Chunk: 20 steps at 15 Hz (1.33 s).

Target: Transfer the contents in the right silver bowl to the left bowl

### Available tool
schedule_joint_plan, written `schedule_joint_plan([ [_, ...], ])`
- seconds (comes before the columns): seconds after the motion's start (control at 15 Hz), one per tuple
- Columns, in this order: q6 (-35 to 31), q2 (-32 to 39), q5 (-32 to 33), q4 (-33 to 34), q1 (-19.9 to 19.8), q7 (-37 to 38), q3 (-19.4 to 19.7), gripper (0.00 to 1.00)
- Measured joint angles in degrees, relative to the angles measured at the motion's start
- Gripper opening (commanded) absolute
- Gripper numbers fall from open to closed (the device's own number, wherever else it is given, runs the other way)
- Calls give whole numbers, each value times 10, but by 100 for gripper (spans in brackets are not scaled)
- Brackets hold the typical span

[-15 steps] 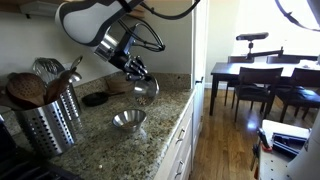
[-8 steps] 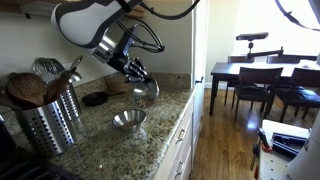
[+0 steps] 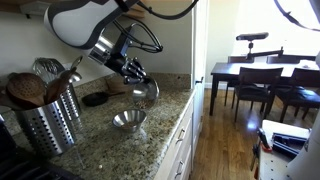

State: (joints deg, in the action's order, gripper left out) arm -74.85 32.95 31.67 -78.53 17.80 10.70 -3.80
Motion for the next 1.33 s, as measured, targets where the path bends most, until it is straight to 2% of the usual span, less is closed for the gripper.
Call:
schedule_joint_plan([
  [0.8, 35, 12, 30, 14, 17, -13, -1, 8],
  [1.33, 39, 46, 39, 56, 18, -30, -2, 8],
])
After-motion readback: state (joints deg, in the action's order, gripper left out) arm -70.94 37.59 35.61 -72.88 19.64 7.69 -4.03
